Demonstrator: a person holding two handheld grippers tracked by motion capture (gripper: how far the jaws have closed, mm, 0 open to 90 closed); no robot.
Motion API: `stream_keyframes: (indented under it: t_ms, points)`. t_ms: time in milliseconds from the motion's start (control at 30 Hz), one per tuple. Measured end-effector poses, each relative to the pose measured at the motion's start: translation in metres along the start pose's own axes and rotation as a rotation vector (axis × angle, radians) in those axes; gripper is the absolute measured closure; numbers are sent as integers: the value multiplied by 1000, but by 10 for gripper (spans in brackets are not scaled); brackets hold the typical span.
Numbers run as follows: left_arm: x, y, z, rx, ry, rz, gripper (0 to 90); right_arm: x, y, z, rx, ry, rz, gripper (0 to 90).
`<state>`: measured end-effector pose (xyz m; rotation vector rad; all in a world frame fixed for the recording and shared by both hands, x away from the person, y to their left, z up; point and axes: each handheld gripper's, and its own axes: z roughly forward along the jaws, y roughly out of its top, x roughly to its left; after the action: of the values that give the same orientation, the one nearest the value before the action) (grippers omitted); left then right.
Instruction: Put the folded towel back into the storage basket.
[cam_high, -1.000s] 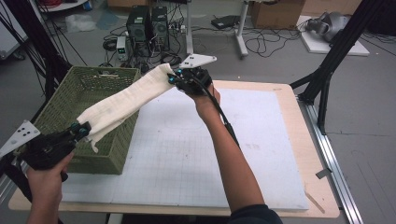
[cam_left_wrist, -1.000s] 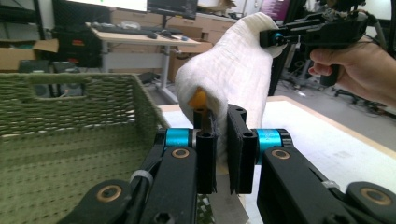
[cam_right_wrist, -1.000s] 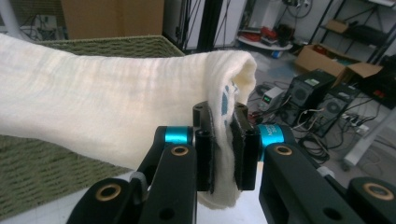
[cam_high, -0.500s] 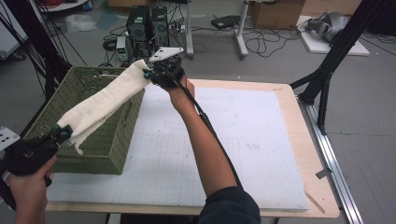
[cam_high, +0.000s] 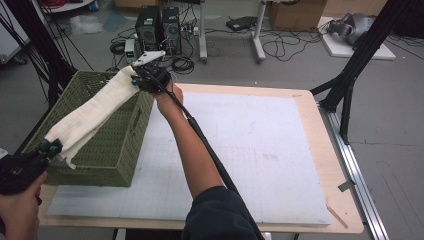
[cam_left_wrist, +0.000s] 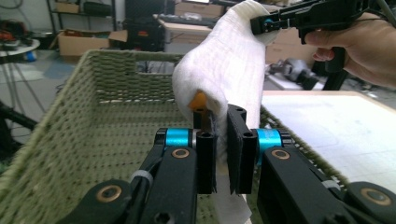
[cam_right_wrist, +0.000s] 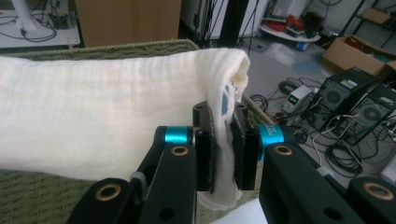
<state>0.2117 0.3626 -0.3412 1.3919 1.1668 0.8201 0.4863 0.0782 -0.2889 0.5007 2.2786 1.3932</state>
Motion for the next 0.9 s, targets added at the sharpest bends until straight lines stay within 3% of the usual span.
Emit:
stream_keyframes:
  t_ms: [367,500,533,567,600,667,700,767,900]
  points:
    - [9,-1,-1,18,52,-33,826,14,7,43,58,-31,-11,814]
    - [12,-5,4,56,62,-52,810,18,6,54,71,-50,-3,815]
    - [13,-5,5,60,83,-63,761,19,5,58,77,-47,-2,813]
    - [13,-4,5,58,108,-81,525,22,2,65,95,-40,21,727]
    - [14,-2,4,44,132,-94,525,22,2,65,95,-40,21,727]
    - [13,0,1,5,161,-98,407,24,-2,70,108,-64,46,508]
    - [13,1,-1,-7,170,-95,352,24,-4,70,109,-65,62,467]
    - [12,3,-2,-18,167,-94,336,24,-4,69,105,-64,63,452]
    - [8,4,0,-38,122,-93,280,23,-2,58,86,-39,51,409]
